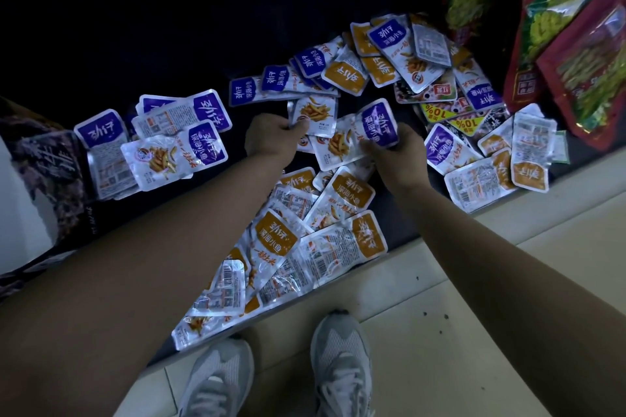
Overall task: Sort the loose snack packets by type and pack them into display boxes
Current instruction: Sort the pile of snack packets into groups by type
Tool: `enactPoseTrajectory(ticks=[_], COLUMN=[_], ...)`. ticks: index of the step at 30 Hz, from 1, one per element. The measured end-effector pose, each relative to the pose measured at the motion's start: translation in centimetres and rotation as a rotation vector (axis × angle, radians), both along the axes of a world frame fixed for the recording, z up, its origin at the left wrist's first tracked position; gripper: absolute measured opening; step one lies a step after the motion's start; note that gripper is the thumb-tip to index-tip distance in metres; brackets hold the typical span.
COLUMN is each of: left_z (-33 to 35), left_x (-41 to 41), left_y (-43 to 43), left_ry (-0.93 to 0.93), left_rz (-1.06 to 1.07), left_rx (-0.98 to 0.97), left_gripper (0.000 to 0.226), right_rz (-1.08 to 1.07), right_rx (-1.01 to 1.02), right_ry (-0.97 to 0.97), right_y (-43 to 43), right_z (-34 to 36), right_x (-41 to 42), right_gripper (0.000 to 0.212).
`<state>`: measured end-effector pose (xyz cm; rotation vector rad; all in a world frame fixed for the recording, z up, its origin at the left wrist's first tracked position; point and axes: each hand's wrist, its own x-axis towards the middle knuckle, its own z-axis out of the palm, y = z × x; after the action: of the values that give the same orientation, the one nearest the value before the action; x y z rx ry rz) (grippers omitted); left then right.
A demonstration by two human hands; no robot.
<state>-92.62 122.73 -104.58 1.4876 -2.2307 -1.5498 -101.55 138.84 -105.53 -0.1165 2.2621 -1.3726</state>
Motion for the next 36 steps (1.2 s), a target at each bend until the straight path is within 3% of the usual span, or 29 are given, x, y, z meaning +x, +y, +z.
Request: enactPoseTrajectory(ticks=[4, 8, 11, 14, 19, 28, 32, 34, 36], left_z=[0.9, 2.3, 3.4, 4.2, 5.4, 4.7, 4.4, 4.4, 4.2], left_x=[0.3, 2.8, 5.3, 7.5, 9.2, 11.5, 12.3, 12.8, 13.6], left_y=[0.0, -0.1, -0.6, -1.2, -1.4, -3.0, -3.0, -3.5, -4.3], left_ry=[0.070, 0.148, 0.103, 0.063, 0.106, 0.090, 0.084, 0.083, 0.054], left_rz=[0.147, 0.187, 0.077, -0.015, -0.141, -0.189, -0.201, -0.131, -0.016], left_rx=[0.213, 0.435, 0.382, 0.382, 0.463, 0.569, 0.282, 0.142, 0.054], left_gripper=[0.020, 0.011, 0.017, 0.002, 0.024, 0.035, 0.024, 0.014, 0.019], right_rz=[-0.198, -0.225, -0.143, -0.025, 0.104, 0.188, 0.136, 0.065, 0.084], right_rx=[-0.185, -0.171, -0.226, -0.243, -0.236, -0.224, -0.191, -0.177, -0.133], right_ry=[-0.125, -0.178, -0.360, -0.436, -0.564, -0.490, -0.467, -0.443, -0.432], right_y=[0.9, 1.7, 2.2, 2.1, -0.6, -3.4, -3.1, -2.6, -2.2], right_z=[1.2, 3.0, 4.3, 5.0, 4.9, 4.0, 4.1, 4.2, 4.4], right_x=[-1.0, -0.7, 0.2, 1.6, 4.2, 6.4, 6.2, 5.9, 5.8], right_gripper=[0.024, 0.027, 0.020, 0.017, 0.027, 0.030, 0.035, 0.039, 0.041])
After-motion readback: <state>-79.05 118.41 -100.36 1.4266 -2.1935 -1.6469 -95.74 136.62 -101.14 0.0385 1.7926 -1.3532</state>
